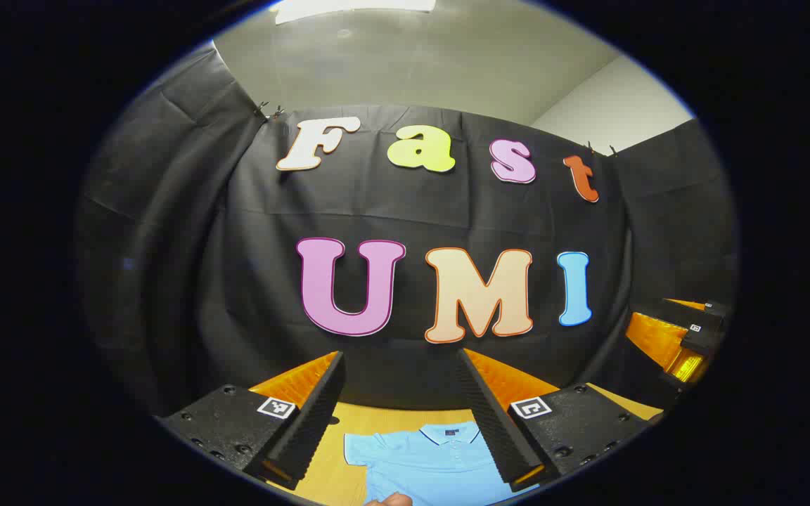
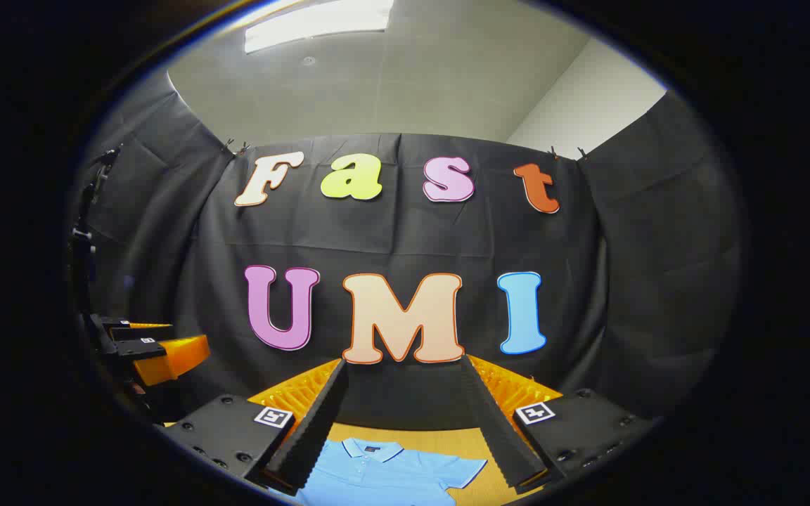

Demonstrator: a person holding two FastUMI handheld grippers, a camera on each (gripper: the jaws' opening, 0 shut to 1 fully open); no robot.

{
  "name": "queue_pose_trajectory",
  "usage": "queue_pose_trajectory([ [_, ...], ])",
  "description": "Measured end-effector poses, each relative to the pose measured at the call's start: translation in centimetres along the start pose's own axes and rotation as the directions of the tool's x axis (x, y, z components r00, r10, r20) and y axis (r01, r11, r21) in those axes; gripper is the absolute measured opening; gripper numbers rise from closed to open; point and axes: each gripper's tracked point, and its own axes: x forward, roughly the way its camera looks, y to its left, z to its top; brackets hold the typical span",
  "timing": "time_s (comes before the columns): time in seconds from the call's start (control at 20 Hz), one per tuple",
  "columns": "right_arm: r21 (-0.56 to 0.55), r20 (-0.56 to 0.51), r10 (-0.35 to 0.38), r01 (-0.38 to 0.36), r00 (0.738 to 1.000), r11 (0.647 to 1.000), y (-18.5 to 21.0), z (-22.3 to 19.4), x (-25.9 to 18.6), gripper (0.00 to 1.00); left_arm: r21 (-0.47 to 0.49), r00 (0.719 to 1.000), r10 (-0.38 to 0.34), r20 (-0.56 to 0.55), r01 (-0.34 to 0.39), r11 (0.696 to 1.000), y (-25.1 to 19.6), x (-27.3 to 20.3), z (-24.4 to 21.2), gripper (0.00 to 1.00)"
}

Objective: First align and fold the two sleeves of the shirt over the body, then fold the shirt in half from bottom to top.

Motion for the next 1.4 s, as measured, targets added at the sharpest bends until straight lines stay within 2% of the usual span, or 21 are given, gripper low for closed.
queue_pose_trajectory([
  [0.45, -0.004, -0.004, -0.007, 0.007, 1.0, 1.0, -0.6, -0.3, 0.2, 0.98, 0.001, 1.0, 0.0, -0.007, 0.0, 1.0, -0.2, 0.2, -0.4, 0.95],
  [1.0, -0.004, -0.022, -0.009, 0.009, 1.0, 1.0, -0.8, -1.4, 1.1, 0.98, 0.004, 1.0, 0.001, -0.007, -0.001, 1.0, -0.3, 0.5, -0.6, 0.93],
  [1.15, -0.017, -0.037, -0.026, 0.025, 0.999, 1.0, -2.0, -2.4, 2.3, 0.99, 0.001, 1.0, 0.005, -0.002, -0.005, 1.0, -0.3, 0.5, -0.6, 0.94],
  [1.2, -0.03, -0.052, -0.032, 0.031, 0.998, 0.999, -2.6, -3.1, 3.0, 0.96, 0.001, 1.0, 0.012, 0.0, -0.012, 1.0, -0.2, 0.5, -0.5, 0.94],
  [1.4, -0.058, -0.125, -0.033, 0.026, 0.992, 0.998, -5.5, -6.2, 6.3, 0.98, 0.02, 0.999, 0.045, -0.003, -0.045, 0.999, 0.0, 0.5, -0.7, 0.95],
])
